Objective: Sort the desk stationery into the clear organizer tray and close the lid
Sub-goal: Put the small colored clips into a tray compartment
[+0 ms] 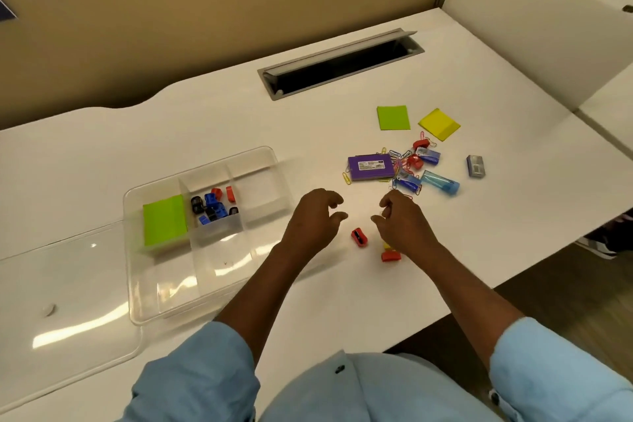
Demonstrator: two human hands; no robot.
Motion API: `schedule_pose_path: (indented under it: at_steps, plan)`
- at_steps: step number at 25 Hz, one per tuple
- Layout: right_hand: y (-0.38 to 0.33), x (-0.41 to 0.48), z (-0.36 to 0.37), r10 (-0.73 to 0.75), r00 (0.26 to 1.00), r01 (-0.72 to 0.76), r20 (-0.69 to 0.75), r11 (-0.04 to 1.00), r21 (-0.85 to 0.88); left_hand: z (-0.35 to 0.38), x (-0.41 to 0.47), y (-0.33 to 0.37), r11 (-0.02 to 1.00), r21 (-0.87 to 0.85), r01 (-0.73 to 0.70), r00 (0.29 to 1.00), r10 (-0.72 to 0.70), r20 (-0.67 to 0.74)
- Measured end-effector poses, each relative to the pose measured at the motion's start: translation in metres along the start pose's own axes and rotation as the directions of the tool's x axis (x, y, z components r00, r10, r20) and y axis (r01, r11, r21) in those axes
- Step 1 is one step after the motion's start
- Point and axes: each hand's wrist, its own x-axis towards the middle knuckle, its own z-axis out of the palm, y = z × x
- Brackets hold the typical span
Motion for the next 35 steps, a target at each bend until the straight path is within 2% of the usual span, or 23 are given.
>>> schedule_pose_path:
  at_steps: [3, 7, 10, 17, 20, 23, 25, 28, 32, 35]
  plan:
    - [0.028, -0.012, -0.004, 0.115, 0.993, -0.114, 0.027, 0.993, -0.008, 0.033, -0.003, 0.015, 0.997, 0.069, 0.044, 0.982, -0.056, 0.182]
    - [0.042, -0.019, 0.007, 0.159, 0.981, -0.146, 0.109, 0.982, -0.117, 0.063, -0.002, 0.022, 0.977, 0.156, 0.143, 0.948, -0.181, 0.262]
    - [0.050, -0.022, 0.016, 0.135, 0.986, -0.114, 0.102, 0.975, -0.190, 0.076, 0.000, 0.022, 0.963, 0.210, 0.168, 0.950, -0.214, 0.226]
    - [0.060, -0.023, 0.022, 0.030, 0.992, -0.005, 0.120, 0.978, -0.208, 0.087, -0.009, 0.022, 0.961, 0.208, 0.182, 0.970, -0.210, 0.124]
    - [0.060, -0.017, 0.017, 0.066, 0.976, -0.013, 0.207, 0.970, -0.243, 0.087, -0.012, 0.026, 0.958, 0.170, 0.232, 0.967, -0.246, 0.068]
    - [0.051, -0.007, -0.003, 0.106, 0.966, -0.030, 0.236, 0.953, -0.303, 0.076, -0.015, 0.034, 0.968, 0.093, 0.232, 0.972, -0.234, 0.013]
    - [0.038, 0.000, -0.017, 0.059, 0.969, 0.031, 0.238, 0.933, -0.359, 0.062, -0.016, 0.039, 0.974, 0.041, 0.223, 0.975, -0.221, -0.028]
    - [0.003, 0.004, -0.019, -0.090, 0.961, 0.186, 0.261, 0.911, -0.369, 0.036, -0.017, 0.037, 0.964, -0.038, 0.262, 0.960, -0.264, -0.093]
    - [-0.045, -0.001, 0.002, -0.268, 0.929, 0.334, 0.257, 0.906, -0.262, -0.002, -0.022, 0.019, 0.950, -0.122, 0.286, 0.933, -0.305, -0.192]
    - [-0.078, -0.006, 0.022, -0.450, 0.861, 0.488, 0.236, 0.862, -0.136, -0.032, -0.024, -0.005, 0.930, -0.179, 0.322, 0.891, -0.361, -0.274]
